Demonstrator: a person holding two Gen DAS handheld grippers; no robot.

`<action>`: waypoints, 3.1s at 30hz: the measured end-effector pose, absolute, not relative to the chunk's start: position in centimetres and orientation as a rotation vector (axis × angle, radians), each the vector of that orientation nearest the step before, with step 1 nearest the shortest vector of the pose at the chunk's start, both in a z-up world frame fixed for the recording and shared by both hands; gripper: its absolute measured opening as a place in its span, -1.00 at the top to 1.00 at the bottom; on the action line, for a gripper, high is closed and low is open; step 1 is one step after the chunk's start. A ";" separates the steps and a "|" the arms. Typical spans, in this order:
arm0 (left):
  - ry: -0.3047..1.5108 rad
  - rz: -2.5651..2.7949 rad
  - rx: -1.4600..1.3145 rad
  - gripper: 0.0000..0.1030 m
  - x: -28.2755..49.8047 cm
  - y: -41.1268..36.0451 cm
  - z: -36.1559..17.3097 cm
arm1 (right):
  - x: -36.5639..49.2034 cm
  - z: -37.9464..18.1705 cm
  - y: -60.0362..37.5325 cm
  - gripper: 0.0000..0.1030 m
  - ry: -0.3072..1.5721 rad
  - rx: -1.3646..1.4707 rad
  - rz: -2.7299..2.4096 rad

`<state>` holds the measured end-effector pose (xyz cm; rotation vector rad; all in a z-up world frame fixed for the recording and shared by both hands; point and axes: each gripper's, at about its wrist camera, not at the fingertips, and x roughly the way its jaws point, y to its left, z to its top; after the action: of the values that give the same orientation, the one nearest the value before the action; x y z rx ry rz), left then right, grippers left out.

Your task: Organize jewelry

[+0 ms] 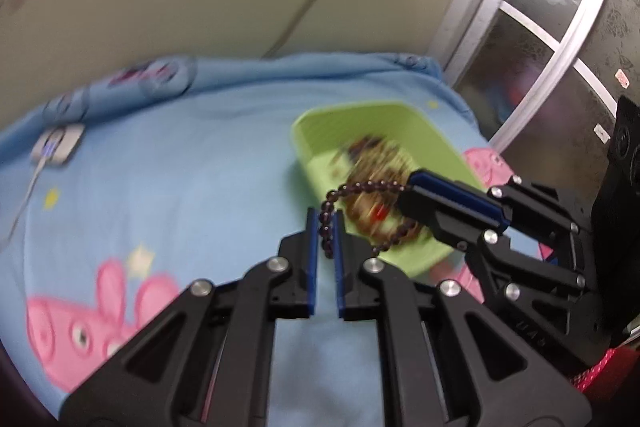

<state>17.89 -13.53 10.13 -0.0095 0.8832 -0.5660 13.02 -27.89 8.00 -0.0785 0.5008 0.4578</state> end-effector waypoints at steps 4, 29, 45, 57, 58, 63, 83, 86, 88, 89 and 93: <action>0.877 -0.588 0.037 0.88 20.7 -17.9 10.5 | 15.4 8.1 -31.5 1.00 0.495 -0.024 0.380; 0.799 -0.223 0.081 0.40 10.8 -10.0 4.7 | 5.6 1.1 -31.3 0.52 0.530 0.370 0.178; 0.739 -0.063 0.178 -0.63 4.5 -8.0 2.3 | 0.9 -1.4 -28.7 0.27 0.551 0.451 0.163; 0.715 -0.024 0.189 -0.87 3.1 -7.9 2.4 | 0.7 -1.7 -28.8 0.23 0.559 0.466 0.179; 0.724 -0.015 0.195 -0.87 3.2 -8.0 2.3 | 0.6 -1.7 -28.8 0.22 0.559 0.468 0.179; 0.758 -0.006 0.203 -0.87 3.6 -8.1 1.9 | 0.7 -1.8 -28.9 0.20 0.565 0.477 0.183; 0.806 0.002 0.157 -0.87 4.2 -7.2 1.2 | 2.0 -2.3 -28.9 0.15 0.614 0.504 0.208; 0.803 0.001 0.159 -0.87 4.2 -7.3 1.2 | 2.2 -2.4 -28.9 0.15 0.622 0.507 0.214; 0.803 0.000 0.158 -0.87 4.2 -7.3 1.3 | 2.3 -2.4 -28.9 0.15 0.627 0.507 0.217; 0.803 0.003 0.159 -0.87 4.2 -7.3 1.3 | 2.4 -2.4 -28.9 0.15 0.628 0.507 0.218; 0.808 0.001 0.159 -0.87 4.2 -7.5 1.3 | 2.6 -2.5 -29.1 0.14 0.636 0.516 0.219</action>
<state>4.21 -7.46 1.32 0.1588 0.8080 0.0015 2.64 -29.06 -2.53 0.5156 0.6356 0.2190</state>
